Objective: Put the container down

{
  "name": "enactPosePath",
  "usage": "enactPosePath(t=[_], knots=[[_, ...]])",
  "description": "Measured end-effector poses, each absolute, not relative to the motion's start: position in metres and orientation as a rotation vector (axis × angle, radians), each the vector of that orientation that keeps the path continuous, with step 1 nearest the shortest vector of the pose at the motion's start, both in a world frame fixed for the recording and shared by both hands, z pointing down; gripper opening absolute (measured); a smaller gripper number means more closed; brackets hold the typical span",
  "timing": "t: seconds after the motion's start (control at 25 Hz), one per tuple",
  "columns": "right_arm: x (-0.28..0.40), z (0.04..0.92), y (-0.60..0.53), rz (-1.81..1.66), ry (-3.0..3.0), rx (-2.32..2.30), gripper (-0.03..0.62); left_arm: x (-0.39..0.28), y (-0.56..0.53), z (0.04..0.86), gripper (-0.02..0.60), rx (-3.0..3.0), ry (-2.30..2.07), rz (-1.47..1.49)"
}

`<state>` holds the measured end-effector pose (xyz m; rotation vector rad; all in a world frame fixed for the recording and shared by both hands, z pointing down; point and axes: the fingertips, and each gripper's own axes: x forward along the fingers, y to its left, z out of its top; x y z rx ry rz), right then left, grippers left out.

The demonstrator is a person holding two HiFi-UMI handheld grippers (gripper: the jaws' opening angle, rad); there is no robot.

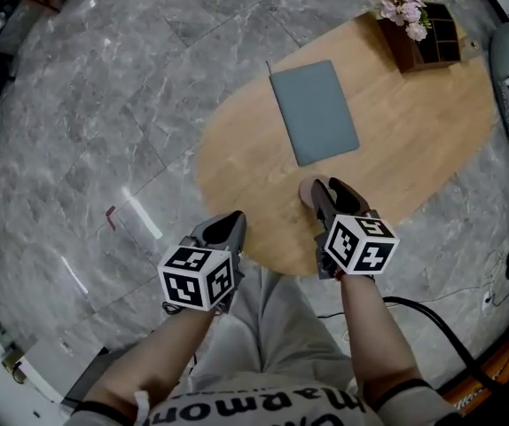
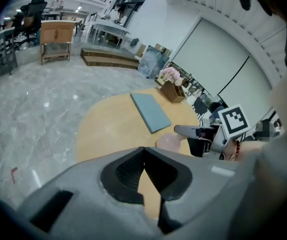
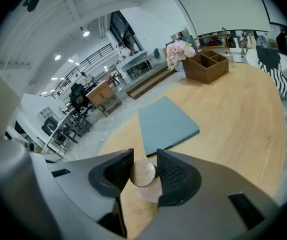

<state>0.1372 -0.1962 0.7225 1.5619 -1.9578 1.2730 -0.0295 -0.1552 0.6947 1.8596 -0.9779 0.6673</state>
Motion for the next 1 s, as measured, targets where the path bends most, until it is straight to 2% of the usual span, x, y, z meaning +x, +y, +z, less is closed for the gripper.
enactPosePath(t=[0.2, 0.48, 1.0], knots=[[0.127, 0.725, -0.193, 1.209, -1.96, 1.513, 0.135, -0.025, -0.151, 0.692, 0.015, 1.857, -0.957, 0.605], [0.13, 0.728, -0.197, 1.323, -1.974, 1.541, 0.138, -0.032, -0.156, 0.69, 0.015, 1.855, -0.985, 0.679], [0.124, 0.729, -0.197, 1.216, -1.981, 1.573, 0.138, -0.04, -0.167, 0.665, 0.015, 1.905, -1.003, 0.53]])
